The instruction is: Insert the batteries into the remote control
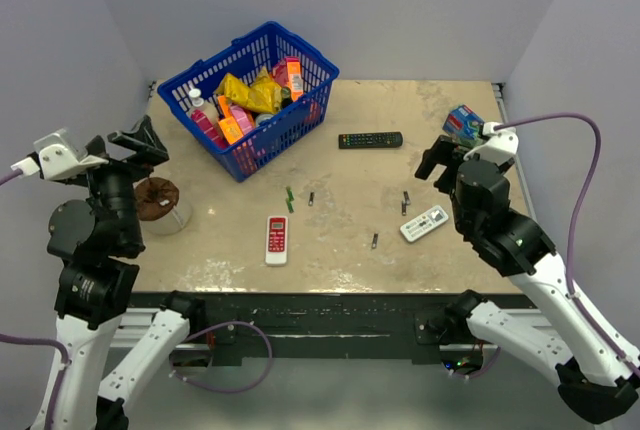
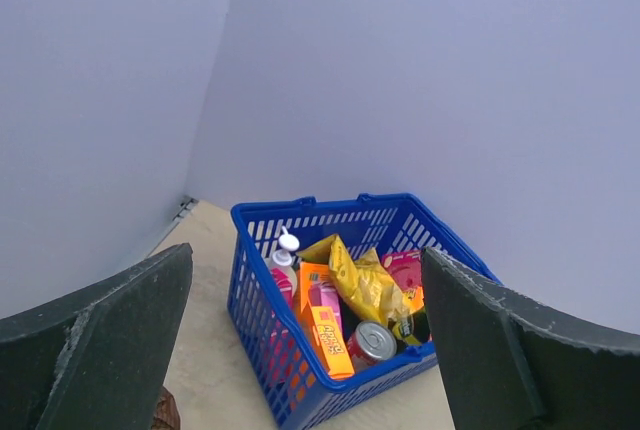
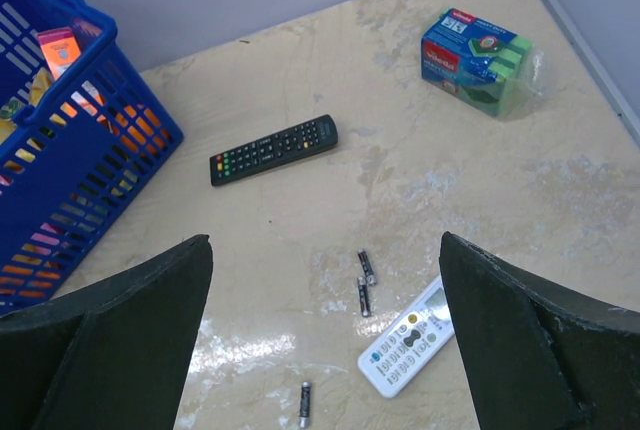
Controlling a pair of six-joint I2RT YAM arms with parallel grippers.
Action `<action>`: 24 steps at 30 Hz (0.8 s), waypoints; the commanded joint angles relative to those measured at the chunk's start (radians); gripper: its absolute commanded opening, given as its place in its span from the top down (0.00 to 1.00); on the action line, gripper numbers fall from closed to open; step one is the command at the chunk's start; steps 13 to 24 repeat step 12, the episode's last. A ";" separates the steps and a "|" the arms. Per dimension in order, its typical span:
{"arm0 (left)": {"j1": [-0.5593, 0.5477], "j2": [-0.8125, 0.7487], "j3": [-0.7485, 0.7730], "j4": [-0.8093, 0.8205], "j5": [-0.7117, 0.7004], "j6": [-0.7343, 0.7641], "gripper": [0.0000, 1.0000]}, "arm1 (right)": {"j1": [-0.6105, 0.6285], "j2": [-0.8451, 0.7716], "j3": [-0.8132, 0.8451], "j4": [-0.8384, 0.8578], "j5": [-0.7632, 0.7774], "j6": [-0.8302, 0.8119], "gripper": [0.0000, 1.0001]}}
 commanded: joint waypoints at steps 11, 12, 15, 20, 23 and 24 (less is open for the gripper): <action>-0.010 0.028 -0.019 0.091 -0.081 0.081 0.00 | -0.003 -0.020 0.031 0.012 0.077 0.043 0.02; -0.012 0.029 -0.016 0.093 -0.081 0.081 0.00 | -0.003 -0.020 0.031 0.015 0.078 0.042 0.02; -0.012 0.029 -0.016 0.093 -0.081 0.081 0.00 | -0.003 -0.020 0.031 0.015 0.078 0.042 0.02; -0.012 0.029 -0.016 0.093 -0.081 0.081 0.00 | -0.003 -0.020 0.031 0.015 0.078 0.042 0.02; -0.012 0.029 -0.016 0.093 -0.081 0.081 0.00 | -0.003 -0.020 0.031 0.015 0.078 0.042 0.02; -0.012 0.029 -0.016 0.093 -0.081 0.081 0.00 | -0.003 -0.020 0.031 0.015 0.078 0.042 0.02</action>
